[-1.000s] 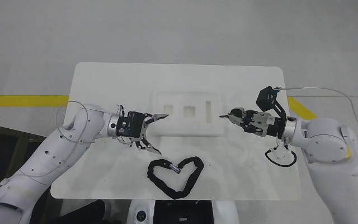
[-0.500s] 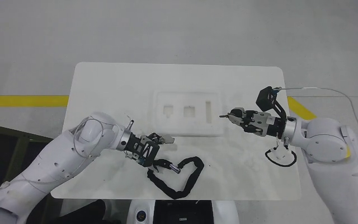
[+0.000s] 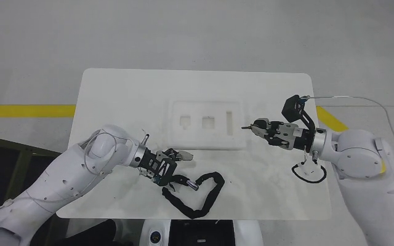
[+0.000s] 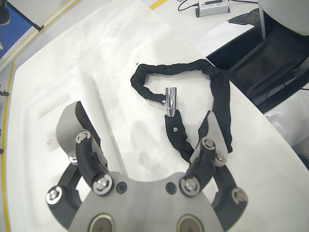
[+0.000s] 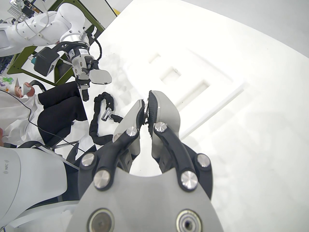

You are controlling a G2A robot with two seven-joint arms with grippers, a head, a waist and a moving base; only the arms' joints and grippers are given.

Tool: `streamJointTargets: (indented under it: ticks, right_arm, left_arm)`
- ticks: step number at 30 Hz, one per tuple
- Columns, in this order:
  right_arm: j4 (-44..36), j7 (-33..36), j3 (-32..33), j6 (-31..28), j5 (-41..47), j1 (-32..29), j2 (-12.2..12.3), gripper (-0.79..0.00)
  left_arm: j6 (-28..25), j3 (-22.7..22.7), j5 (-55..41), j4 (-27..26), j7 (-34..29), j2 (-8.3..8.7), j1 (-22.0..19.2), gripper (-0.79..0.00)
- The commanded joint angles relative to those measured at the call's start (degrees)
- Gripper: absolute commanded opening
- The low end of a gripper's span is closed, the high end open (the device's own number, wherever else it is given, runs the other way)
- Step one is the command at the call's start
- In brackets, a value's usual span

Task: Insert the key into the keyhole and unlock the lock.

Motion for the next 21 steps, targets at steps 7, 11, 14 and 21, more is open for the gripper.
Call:
streamJointTargets:
  ticks: [7, 11, 14, 21]
  right_arm:
    - [0.0, 0.0, 0.0, 0.0, 0.0, 0.0, 0.0, -0.785]
    - [0.0, 0.0, 0.0, 0.0, 0.0, 0.0, 0.0, -0.785]
    - [0.0, 0.0, 0.0, 0.0, 0.0, 0.0, 0.0, -0.785]
    - [0.0, 0.0, 0.0, 0.0, 0.0, 0.0, 0.0, -0.785]
  left_arm:
    - [-0.3, -0.1, -2.4, -0.5, -2.9, -0.11, 1.4, 0.0]
    - [-2.0, 1.0, -2.8, -2.5, -5.4, -0.32, 2.6, 0.0]
    - [-1.9, 1.6, -3.4, -2.7, -7.0, -0.52, 3.4, 0.0]
    - [-1.7, 2.3, -4.5, -3.7, -13.2, -1.14, 4.8, 0.0]
